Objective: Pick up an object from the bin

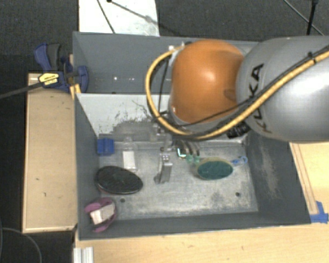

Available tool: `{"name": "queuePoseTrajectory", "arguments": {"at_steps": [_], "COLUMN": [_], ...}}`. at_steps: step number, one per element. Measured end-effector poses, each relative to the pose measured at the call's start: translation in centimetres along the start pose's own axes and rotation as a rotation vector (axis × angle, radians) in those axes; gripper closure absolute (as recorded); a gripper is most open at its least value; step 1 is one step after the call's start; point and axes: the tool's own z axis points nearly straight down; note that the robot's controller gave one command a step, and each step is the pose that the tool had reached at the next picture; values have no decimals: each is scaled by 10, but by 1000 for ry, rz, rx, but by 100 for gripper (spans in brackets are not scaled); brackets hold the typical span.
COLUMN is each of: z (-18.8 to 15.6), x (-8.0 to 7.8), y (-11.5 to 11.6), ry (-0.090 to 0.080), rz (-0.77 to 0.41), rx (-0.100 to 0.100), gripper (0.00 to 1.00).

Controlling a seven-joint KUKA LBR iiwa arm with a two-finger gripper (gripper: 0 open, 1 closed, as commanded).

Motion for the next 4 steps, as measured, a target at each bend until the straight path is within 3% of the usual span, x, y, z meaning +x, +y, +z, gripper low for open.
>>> {"name": "queuePoseTrajectory", "arguments": {"at_steps": [1, 2, 3, 4], "z": [174, 139, 140, 170], "x": [-2, -8, -4, 3], "y": [80, 48, 60, 56], "ry": [-4, -12, -9, -8], "rz": [-220, -195, 109, 223], "rx": [0, -1, -3, -5], "gripper": [0, 0, 0, 0]}}
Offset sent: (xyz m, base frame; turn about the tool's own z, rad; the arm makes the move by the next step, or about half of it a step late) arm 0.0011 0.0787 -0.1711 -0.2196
